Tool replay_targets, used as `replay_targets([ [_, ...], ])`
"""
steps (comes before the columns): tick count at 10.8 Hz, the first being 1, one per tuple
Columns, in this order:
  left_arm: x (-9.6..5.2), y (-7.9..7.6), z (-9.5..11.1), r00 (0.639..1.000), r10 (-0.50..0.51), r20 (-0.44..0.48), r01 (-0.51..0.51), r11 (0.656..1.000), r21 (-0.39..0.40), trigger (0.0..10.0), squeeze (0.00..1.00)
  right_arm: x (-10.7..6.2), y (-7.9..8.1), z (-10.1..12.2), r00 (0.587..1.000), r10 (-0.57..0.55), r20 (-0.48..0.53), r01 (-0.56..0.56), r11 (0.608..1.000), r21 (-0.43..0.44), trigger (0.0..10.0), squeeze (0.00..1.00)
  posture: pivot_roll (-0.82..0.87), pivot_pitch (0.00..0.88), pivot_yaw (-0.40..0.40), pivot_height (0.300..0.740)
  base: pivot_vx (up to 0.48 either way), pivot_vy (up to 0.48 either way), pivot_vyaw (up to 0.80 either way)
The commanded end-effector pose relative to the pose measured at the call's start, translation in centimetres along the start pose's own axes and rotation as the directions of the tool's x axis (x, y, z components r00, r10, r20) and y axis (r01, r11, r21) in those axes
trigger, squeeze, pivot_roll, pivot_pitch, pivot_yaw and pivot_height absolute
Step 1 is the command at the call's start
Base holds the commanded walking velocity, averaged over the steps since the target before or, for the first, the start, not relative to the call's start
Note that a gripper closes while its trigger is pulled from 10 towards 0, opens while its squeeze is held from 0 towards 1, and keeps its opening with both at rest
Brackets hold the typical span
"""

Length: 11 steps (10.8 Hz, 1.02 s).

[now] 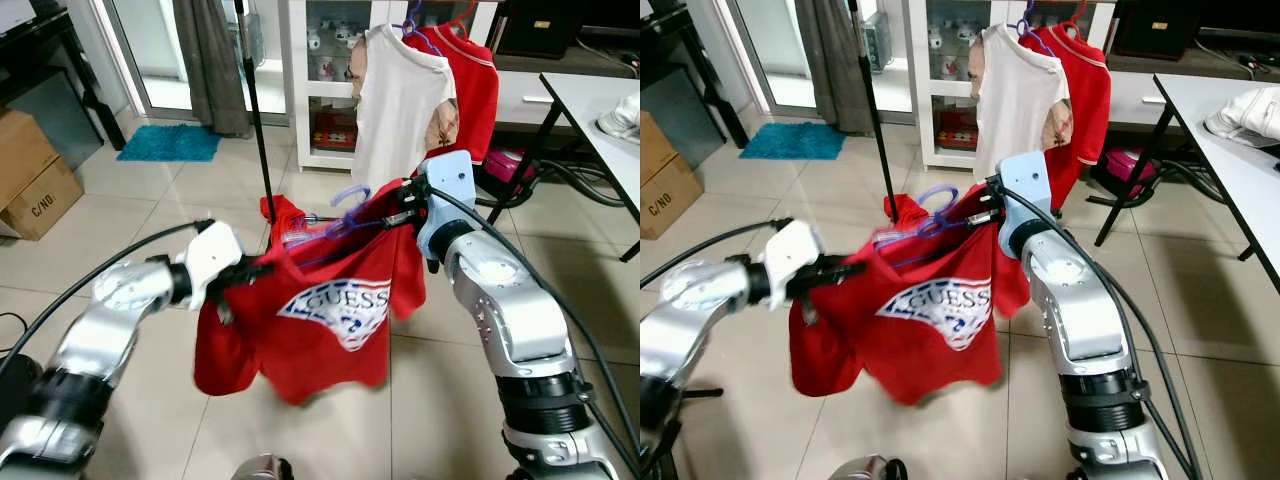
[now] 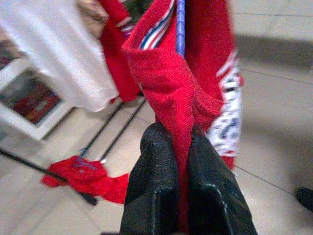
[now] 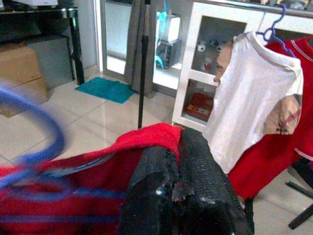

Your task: Hang hanger

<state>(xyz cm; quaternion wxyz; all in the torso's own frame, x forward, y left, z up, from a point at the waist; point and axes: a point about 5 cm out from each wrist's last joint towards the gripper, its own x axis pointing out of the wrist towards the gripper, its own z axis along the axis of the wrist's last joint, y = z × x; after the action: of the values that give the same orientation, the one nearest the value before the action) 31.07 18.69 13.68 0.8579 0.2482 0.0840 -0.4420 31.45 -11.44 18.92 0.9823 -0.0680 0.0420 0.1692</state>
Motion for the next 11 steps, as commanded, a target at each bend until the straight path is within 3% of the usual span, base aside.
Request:
replay_targets([
  [1,0.3,1.4,1.0,0.997,0.075,0.012,-0.075,0.997,0.024,0.0,0.0,-0.3,0.6,0.1,0.999,0.034,-0.013,-0.034,0.999,-0.007,0.0,0.0,-0.01,0.0,0.06,0.74,0.0,0.0,0.0],
  [4,0.0,2.9,2.1,0.989,0.125,0.073,-0.125,0.992,-0.004,0.0,0.0,-0.8,0.9,-1.3,0.996,0.039,-0.074,-0.039,0.999,0.004,0.0,0.0,-0.02,0.0,0.064,0.74,0.0,0.0,0.0],
  [5,0.1,2.7,3.0,0.985,0.083,0.154,-0.08,0.996,-0.028,0.0,0.0,-0.8,1.8,-1.8,0.991,0.084,-0.1,-0.086,0.996,-0.008,10.0,0.0,-0.02,0.0,0.069,0.74,0.0,0.0,0.0],
  [6,0.1,2.4,3.5,0.979,0.042,0.199,-0.034,0.999,-0.042,0.0,0.0,-0.8,2.3,-2.1,0.988,0.111,-0.106,-0.11,0.994,0.014,10.0,0.0,-0.02,0.0,0.07,0.74,0.0,0.0,0.0],
  [7,-0.5,2.1,4.0,0.967,-0.028,0.253,0.047,0.996,-0.071,0.0,0.0,-0.8,2.4,-2.3,0.99,0.107,-0.095,-0.105,0.994,0.032,10.0,1.0,-0.03,0.0,0.074,0.74,0.0,0.0,0.0],
  [9,-1.5,2.5,3.8,0.966,-0.051,0.254,0.074,0.994,-0.082,0.0,0.0,-1.0,2.1,-2.5,0.989,0.121,-0.084,-0.118,0.992,0.038,10.0,1.0,-0.03,0.0,0.079,0.74,0.0,0.0,0.0],
  [11,-2.9,3.6,3.5,0.974,-0.055,0.221,0.075,0.994,-0.081,0.0,0.0,-1.8,2.0,-1.9,0.968,0.248,-0.045,-0.248,0.969,0.003,10.0,1.0,-0.03,0.0,0.089,0.74,0.0,0.0,0.0],
])
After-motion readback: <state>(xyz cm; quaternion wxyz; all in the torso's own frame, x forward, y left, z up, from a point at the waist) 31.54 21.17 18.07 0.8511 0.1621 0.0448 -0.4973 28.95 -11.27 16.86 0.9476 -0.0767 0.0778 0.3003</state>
